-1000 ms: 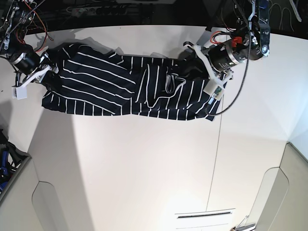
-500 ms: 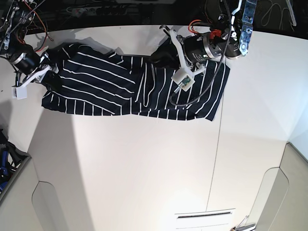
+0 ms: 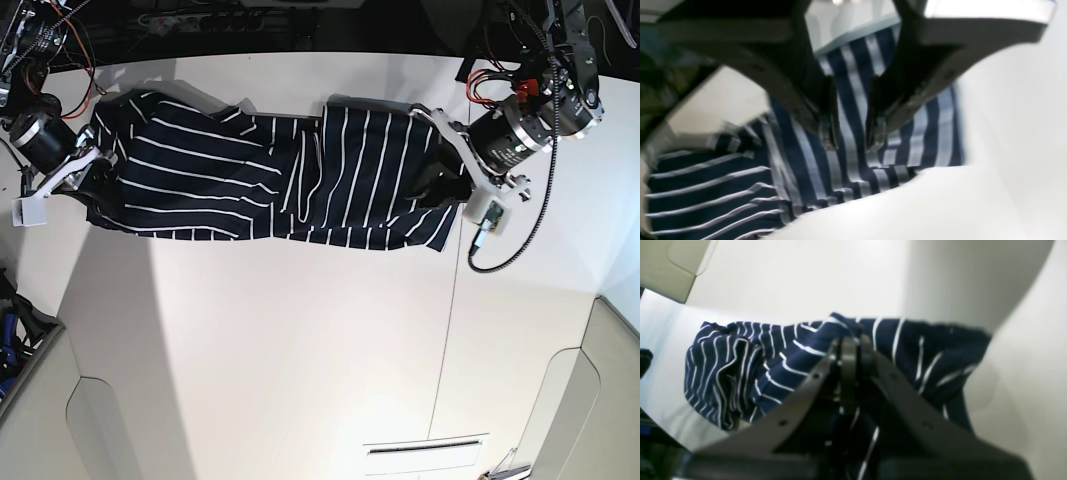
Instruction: Fold the T-shirt properly
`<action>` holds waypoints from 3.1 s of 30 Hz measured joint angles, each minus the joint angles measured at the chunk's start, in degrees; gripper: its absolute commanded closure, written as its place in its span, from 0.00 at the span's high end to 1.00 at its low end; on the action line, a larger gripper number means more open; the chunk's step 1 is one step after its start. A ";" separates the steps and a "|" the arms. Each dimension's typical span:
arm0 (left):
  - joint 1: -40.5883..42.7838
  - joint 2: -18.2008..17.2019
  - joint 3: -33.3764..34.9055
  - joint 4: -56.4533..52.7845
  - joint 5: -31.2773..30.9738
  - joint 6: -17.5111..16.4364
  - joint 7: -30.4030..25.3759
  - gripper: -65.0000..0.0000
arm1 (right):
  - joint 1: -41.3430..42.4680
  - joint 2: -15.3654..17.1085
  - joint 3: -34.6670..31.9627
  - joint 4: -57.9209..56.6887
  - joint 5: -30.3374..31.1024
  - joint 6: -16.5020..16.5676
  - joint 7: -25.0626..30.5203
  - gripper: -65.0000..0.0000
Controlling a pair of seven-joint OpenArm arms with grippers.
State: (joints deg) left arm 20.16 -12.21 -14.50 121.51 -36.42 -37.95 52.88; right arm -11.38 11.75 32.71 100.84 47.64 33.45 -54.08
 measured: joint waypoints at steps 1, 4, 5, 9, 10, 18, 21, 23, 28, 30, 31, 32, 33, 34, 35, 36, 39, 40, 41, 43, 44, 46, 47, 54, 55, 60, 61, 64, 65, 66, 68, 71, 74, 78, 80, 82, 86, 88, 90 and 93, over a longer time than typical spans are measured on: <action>0.00 0.00 -1.14 0.00 0.00 0.02 0.04 0.22 | 0.11 -0.02 0.00 0.42 -0.83 0.02 0.00 0.00; 0.02 -0.04 -2.80 0.00 -0.09 1.46 0.02 0.22 | 0.09 -0.02 0.00 0.37 -4.04 0.00 -0.11 0.00; 0.04 -0.24 -2.82 0.00 -0.02 1.51 0.04 0.22 | -0.04 0.00 0.00 0.33 -5.11 -0.02 -0.15 0.00; 0.20 -0.96 -2.82 0.00 -0.50 1.49 0.02 0.22 | -0.07 -0.02 0.00 0.31 -8.44 -0.24 -0.17 0.10; 0.20 -0.96 -2.82 0.00 -1.07 1.49 0.07 0.22 | -0.07 -0.02 0.00 0.31 -9.29 -0.26 -0.15 0.26; 0.17 -0.94 -2.82 0.00 -2.60 1.49 0.09 0.22 | -0.07 -0.02 0.00 0.07 -14.27 -0.70 1.14 0.71; 0.17 -0.94 -2.82 0.00 -2.60 1.49 0.31 0.22 | -0.07 -0.02 0.00 -0.13 -16.11 -1.77 3.10 0.71; 0.17 -0.96 -2.82 0.00 -2.60 1.49 0.94 0.22 | -0.04 0.00 0.02 -1.14 -16.06 -1.77 3.67 0.71; 0.17 -0.96 -2.82 0.00 -2.60 1.49 1.14 0.22 | -0.04 -0.02 0.00 -8.00 -15.91 -1.70 6.01 0.71; 0.17 -0.94 -2.82 0.00 -2.60 1.49 1.14 0.22 | -0.04 -0.02 0.00 -10.38 -16.11 -1.66 6.51 0.71; 0.17 -0.94 -2.82 0.00 -2.60 1.49 1.14 0.22 | -0.07 -0.02 -0.07 -11.15 -16.11 -1.36 6.51 0.71; 0.17 -0.94 -2.82 0.00 -2.64 1.49 1.11 0.22 | -0.07 0.00 -0.20 -11.76 -16.13 -1.31 6.56 0.71; 0.17 -0.94 -2.82 0.00 -2.64 1.49 1.11 0.22 | -0.04 0.00 -0.24 -12.28 -15.91 -1.25 7.04 0.71; 0.17 -0.94 -2.82 0.00 -2.67 1.49 1.11 0.22 | -0.02 -0.02 -0.26 -12.81 -15.82 -1.14 7.45 0.71; 0.17 -0.94 -2.82 0.00 -2.89 1.49 1.14 0.22 | 0.07 0.00 -0.26 -13.25 -15.61 -1.05 7.65 0.71; 0.17 -0.96 -2.82 0.00 -2.99 1.51 1.11 0.22 | 0.15 0.00 -0.26 -13.68 -15.30 -1.03 7.85 0.70; 0.20 -0.94 -2.82 0.00 -3.32 1.49 1.14 0.22 | 0.15 0.00 -0.26 -14.73 -13.29 -0.81 8.44 0.70; 0.17 -0.94 -2.82 0.00 -3.74 1.51 1.11 0.22 | 0.15 0.02 -0.26 -14.91 -12.55 -0.83 8.44 0.70; 0.17 -0.94 -2.82 0.00 -3.80 1.51 1.11 0.22 | 0.15 0.02 -0.26 -15.04 -12.24 -0.83 8.44 0.68; 0.17 -0.96 -2.82 0.00 -4.26 1.60 1.11 0.22 | 0.15 0.02 -0.31 -15.15 -11.89 -0.83 8.41 0.59; 0.17 -0.96 -2.82 0.00 -4.81 1.70 1.11 0.22 | 0.13 0.00 -0.52 -15.21 -11.89 -0.83 8.20 0.52; 0.17 -0.96 -2.82 0.00 -6.01 1.70 1.11 0.22 | 0.13 0.00 -0.85 -15.30 -11.89 -0.83 7.85 0.37; 0.17 -0.96 -2.82 0.00 -6.40 1.70 1.11 0.22 | 0.13 0.00 -1.11 -15.37 -11.89 -0.85 7.67 0.31; 0.17 -0.96 -2.95 0.00 -6.51 1.70 1.14 0.22 | 0.17 0.00 -2.62 -15.45 -11.63 -0.85 7.54 0.00; 0.17 -0.96 -2.95 0.00 -6.49 1.70 1.14 0.22 | 0.17 0.00 -2.62 -15.45 -11.61 -0.85 7.56 0.00; 0.15 -0.81 -5.90 0.00 -5.44 1.68 1.36 0.22 | 1.66 0.17 -2.34 -15.45 -12.15 -0.66 6.88 0.00; 0.17 -0.83 -7.21 0.00 -5.20 1.68 1.53 0.22 | 2.08 0.74 -2.36 -15.45 -12.31 -0.57 6.75 0.00; 0.17 -0.83 -11.78 0.00 -5.62 1.70 2.89 0.22 | 3.21 4.00 -2.36 -15.45 -12.00 -0.26 6.45 0.00; 0.15 -0.83 -13.29 0.00 -6.58 1.70 3.45 0.22 | 3.56 5.38 -2.34 -15.45 -12.11 -0.37 6.45 0.00; 0.15 -0.83 -14.80 0.00 -8.00 1.70 4.07 0.22 | 3.89 6.75 -2.34 -15.45 -12.13 -0.44 6.45 0.00; 0.15 -0.81 -17.53 0.00 -10.54 1.70 5.11 0.22 | 5.03 9.07 -2.19 -15.45 -12.35 -0.44 6.43 0.00; 0.52 -0.81 -20.48 0.00 -12.81 1.73 6.29 0.22 | 7.45 11.91 -2.19 -15.45 -8.98 -0.46 3.58 0.00; 2.08 -0.83 -21.20 0.00 -13.57 1.73 6.29 0.22 | 10.43 14.10 -2.23 -15.21 -2.54 -0.44 -1.73 0.00; 3.82 -0.63 -21.14 0.00 -14.03 1.70 6.40 0.22 | 14.64 13.55 -2.14 -11.89 0.28 -0.44 -5.11 0.00; 4.76 -0.63 -21.16 0.00 -14.14 1.73 6.27 0.22 | 15.34 11.78 -2.14 -8.13 1.29 -0.42 -5.44 0.00; 5.07 -0.61 -21.16 0.00 -14.01 1.73 6.38 0.22 | 15.32 8.63 -2.16 -3.37 1.31 -0.33 -7.15 0.00; 4.92 -0.61 -21.14 0.00 -14.21 1.73 5.60 0.22 | 13.70 1.70 -5.11 5.11 0.39 -0.31 -8.00 0.00; 4.90 -0.66 -21.16 0.00 -14.16 1.73 5.60 0.22 | 12.37 -1.29 -8.66 7.89 -1.27 -0.24 -7.65 0.00; 5.07 -0.63 -21.16 -0.11 -13.99 1.73 5.66 0.22 | 11.17 -4.44 -13.22 8.72 -3.82 -0.24 -7.48 0.00; 4.90 -0.63 -21.14 -0.74 -14.12 1.73 5.60 0.22 | 10.36 -8.72 -20.87 8.52 -9.31 -0.28 -7.56 0.00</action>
State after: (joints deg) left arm 25.06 -12.84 -35.64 120.77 -50.54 -36.23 58.48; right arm -1.02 3.03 11.84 109.36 38.33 33.17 -61.65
